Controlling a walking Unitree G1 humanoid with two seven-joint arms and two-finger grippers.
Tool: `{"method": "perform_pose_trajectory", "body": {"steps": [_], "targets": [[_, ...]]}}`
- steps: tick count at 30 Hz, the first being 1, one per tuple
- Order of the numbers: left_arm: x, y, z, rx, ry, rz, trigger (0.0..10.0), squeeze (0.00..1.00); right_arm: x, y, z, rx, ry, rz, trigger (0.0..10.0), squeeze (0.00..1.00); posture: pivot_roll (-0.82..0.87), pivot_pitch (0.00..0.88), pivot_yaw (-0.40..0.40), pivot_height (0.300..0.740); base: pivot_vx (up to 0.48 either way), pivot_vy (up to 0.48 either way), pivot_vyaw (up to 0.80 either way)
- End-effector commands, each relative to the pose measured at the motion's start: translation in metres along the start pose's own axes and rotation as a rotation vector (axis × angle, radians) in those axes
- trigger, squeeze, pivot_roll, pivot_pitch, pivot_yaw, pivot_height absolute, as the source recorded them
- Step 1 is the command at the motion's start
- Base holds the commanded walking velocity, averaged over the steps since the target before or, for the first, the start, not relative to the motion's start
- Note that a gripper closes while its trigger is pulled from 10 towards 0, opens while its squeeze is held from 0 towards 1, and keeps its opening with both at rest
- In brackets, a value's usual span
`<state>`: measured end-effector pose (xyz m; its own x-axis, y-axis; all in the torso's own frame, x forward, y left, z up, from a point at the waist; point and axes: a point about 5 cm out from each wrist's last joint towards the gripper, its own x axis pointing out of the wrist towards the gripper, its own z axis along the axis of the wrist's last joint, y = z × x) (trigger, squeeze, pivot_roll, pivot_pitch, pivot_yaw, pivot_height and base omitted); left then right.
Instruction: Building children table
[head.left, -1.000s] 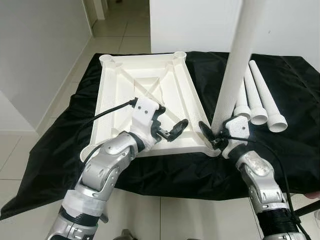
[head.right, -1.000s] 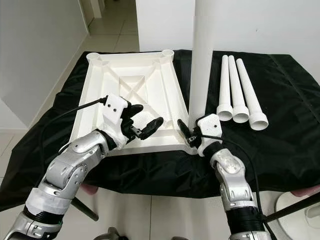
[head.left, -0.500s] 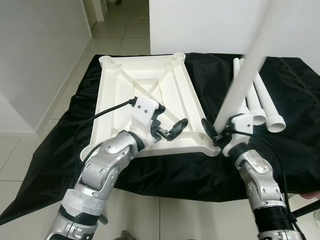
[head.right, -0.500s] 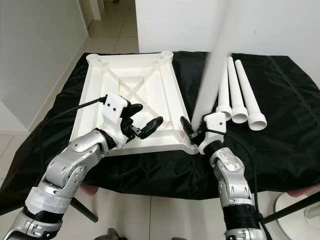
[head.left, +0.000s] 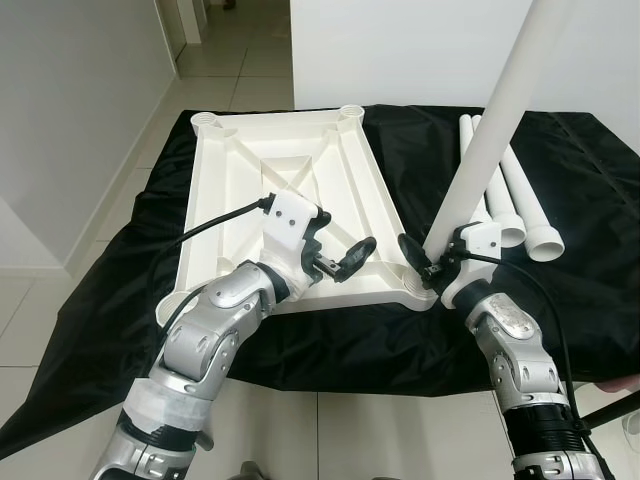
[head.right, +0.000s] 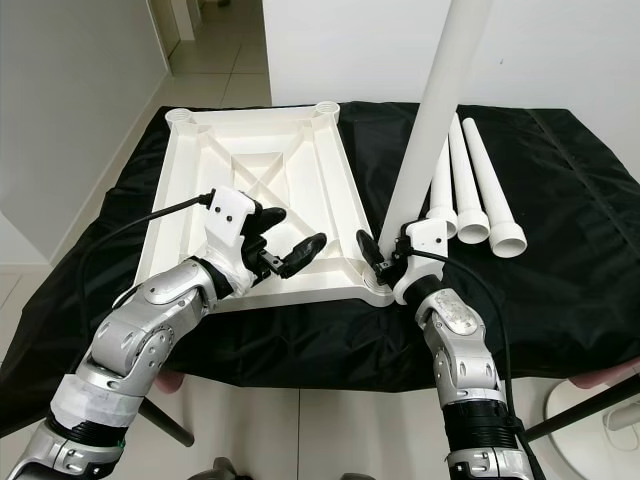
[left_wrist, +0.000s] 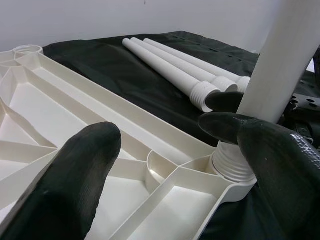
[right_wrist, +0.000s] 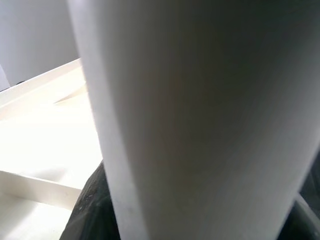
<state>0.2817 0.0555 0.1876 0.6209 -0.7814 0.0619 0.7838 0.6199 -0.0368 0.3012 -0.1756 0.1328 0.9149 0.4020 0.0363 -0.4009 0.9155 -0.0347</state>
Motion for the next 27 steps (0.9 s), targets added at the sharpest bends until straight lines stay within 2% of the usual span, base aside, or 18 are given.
{"method": "perform_pose_trajectory", "body": {"steps": [1, 6, 9, 12, 15, 18, 25, 27], "targets": [[0.0, -0.002, 0.003, 0.004, -0.004, -0.034, 10.0, 0.0, -0.007, 0.008, -0.035, 0.072, 0.154, 0.001, 10.0, 0.0, -0.01, 0.002, 0.058, 0.74, 0.0, 0.0, 0.0], [0.0, -0.002, 0.003, 0.004, -0.006, -0.031, 10.0, 0.0, -0.007, 0.014, -0.032, 0.088, 0.101, -0.058, 10.0, 0.0, -0.01, 0.003, 0.056, 0.74, 0.0, 0.0, 0.0], [0.0, -0.003, 0.003, -0.001, -0.011, -0.029, 10.0, 0.0, -0.005, 0.021, -0.027, 0.107, 0.037, -0.171, 10.0, 0.0, -0.01, 0.005, 0.051, 0.74, 0.0, 0.0, 0.0], [0.0, -0.003, 0.003, -0.004, -0.013, -0.029, 10.0, 0.0, -0.005, 0.023, -0.025, 0.12, 0.02, -0.223, 10.0, 0.0, -0.01, 0.004, 0.05, 0.74, 0.0, 0.0, 0.0], [0.001, -0.004, 0.003, -0.012, -0.016, -0.033, 10.0, 0.0, -0.003, 0.025, -0.026, 0.137, 0.007, -0.432, 10.0, 0.0, -0.01, 0.006, 0.047, 0.74, 0.0, 0.0, 0.0], [0.001, -0.005, 0.003, -0.014, -0.018, -0.032, 10.0, 0.0, -0.002, 0.026, -0.026, 0.134, 0.012, -0.497, 10.0, 0.0, -0.01, 0.005, 0.045, 0.74, 0.0, 0.0, 0.0], [0.002, -0.005, 0.003, -0.017, -0.021, -0.031, 10.0, 0.0, 0.007, 0.033, -0.022, 0.088, 0.035, -0.554, 10.0, 0.0, 0.0, 0.0, 0.038, 0.74, 0.0, 0.0, 0.0], [0.002, -0.006, 0.003, -0.017, -0.023, -0.032, 10.0, 0.0, 0.013, 0.041, -0.018, 0.095, 0.032, -0.539, 10.0, 0.0, 0.0, 0.0, 0.035, 0.74, 0.0, 0.0, 0.0]]}}
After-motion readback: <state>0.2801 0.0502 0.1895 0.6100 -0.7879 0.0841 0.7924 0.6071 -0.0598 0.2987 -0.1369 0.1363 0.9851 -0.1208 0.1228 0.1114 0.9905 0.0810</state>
